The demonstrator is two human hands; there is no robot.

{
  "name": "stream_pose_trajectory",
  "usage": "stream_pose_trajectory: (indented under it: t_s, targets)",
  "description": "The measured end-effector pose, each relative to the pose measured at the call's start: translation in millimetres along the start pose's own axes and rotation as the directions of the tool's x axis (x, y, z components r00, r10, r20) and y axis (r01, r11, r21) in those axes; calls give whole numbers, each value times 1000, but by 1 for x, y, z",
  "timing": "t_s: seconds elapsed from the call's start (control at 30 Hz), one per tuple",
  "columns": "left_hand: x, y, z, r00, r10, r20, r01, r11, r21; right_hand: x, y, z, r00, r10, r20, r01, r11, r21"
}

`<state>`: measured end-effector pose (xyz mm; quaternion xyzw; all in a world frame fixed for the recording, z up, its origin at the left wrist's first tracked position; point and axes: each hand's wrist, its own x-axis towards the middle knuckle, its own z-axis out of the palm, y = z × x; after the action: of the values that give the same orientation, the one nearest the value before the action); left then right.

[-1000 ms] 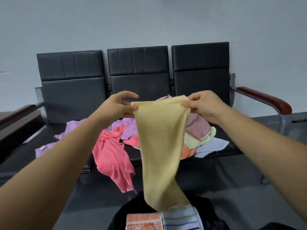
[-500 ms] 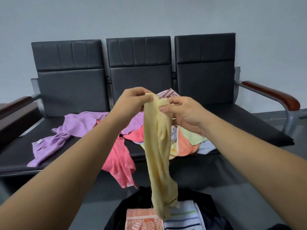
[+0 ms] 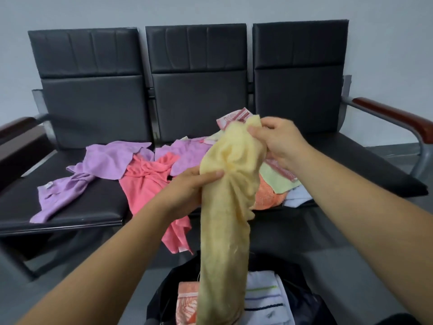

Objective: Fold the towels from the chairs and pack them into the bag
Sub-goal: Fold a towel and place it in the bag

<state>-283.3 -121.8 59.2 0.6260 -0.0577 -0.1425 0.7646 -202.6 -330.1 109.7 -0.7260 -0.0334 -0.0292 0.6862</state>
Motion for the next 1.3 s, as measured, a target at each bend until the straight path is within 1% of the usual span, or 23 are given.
stream_pose_trajectory:
  t_s: [0.03, 0.07, 0.1, 0.17, 0.2, 0.23, 0.27, 0.33, 0.4, 0.47, 0.57, 0.67, 0.7, 0.77, 0.8, 0.83, 0.9, 1.0, 1.03, 1.1, 1.17, 1.23, 1.3]
  targets:
    - [3, 0, 3, 1000, 9, -12, -10, 995, -97, 2, 14, -1, 999, 52, 2, -52, 998, -21]
    - [5, 0, 4, 999, 4, -33, -10, 982, -188, 3, 27, -3, 991, 126, 34, -126, 992, 3]
    - [8, 1, 5, 999, -13, -43, 0, 961, -276, 2, 38, -4, 971, 214, 104, -222, 972, 80]
    - [15, 1, 2, 1000, -20, 7, 21, 891, -454, -4, 57, -4, 887, 335, 319, -426, 861, 279]
    - [20, -1, -1, 999, 2, 32, 15, 856, -517, -9, 65, -3, 843, 351, 407, -498, 796, 344]
    - [24, -3, -5, 999, 27, 45, 3, 828, -560, -14, 74, -2, 811, 358, 463, -548, 743, 385]
    - [28, -7, -9, 998, 48, 46, -12, 811, -585, -17, 83, -2, 794, 361, 489, -574, 710, 408]
    - [35, -12, -15, 995, 95, 28, -62, 818, -572, -20, 98, 0, 780, 361, 511, -594, 686, 421]
    - [39, -14, -19, 992, 122, 21, -90, 826, -557, -19, 105, 3, 747, 371, 552, -617, 696, 368]
    - [45, -14, -24, 993, 118, 12, -92, 833, -546, -15, 105, 5, 714, 363, 599, -622, 722, 304]
    - [55, -13, -36, 988, 150, -31, -149, 894, -422, -1, 107, 1, 690, 325, 647, -591, 769, 244]
    - [59, -10, -47, 984, 166, -68, -175, 969, -174, 9, 105, -4, 706, 297, 643, -555, 796, 241]
    - [60, -10, -50, 986, 156, -63, -160, 985, -65, 11, 104, -5, 732, 284, 620, -536, 802, 265]
    - [61, -10, -56, 989, 137, -59, -131, 986, 103, 18, 104, -8, 823, 242, 515, -428, 859, 280]
    - [61, -10, -58, 988, 136, -69, -125, 981, 147, 22, 105, -9, 872, 212, 442, -361, 888, 285]
    - [62, -10, -60, 987, 138, -83, -122, 978, 172, 25, 107, -10, 903, 193, 384, -320, 897, 303]
    - [64, -9, -64, 984, 136, -111, -112, 973, 204, 27, 108, -11, 934, 177, 312, -282, 898, 337]
    - [66, -10, -65, 977, 126, -169, -76, 959, 273, 25, 106, -12, 946, 165, 279, -233, 944, 232]
    - [66, -12, -63, 972, 134, -193, -74, 955, 289, 24, 103, -11, 947, 168, 274, -233, 945, 228]
    - [67, -13, -59, 947, 182, -263, -88, 940, 330, 21, 100, -15, 924, 184, 335, -295, 901, 319]
    - [66, -13, -58, 908, 259, -328, -123, 916, 382, 16, 97, -19, 862, 218, 456, -398, 850, 346]
    - [65, -13, -59, 893, 308, -330, -137, 882, 451, 13, 98, -21, 782, 317, 536, -498, 835, 232]
    - [62, -13, -58, 900, 317, -301, -127, 848, 514, 11, 103, -21, 710, 439, 550, -586, 802, 116]
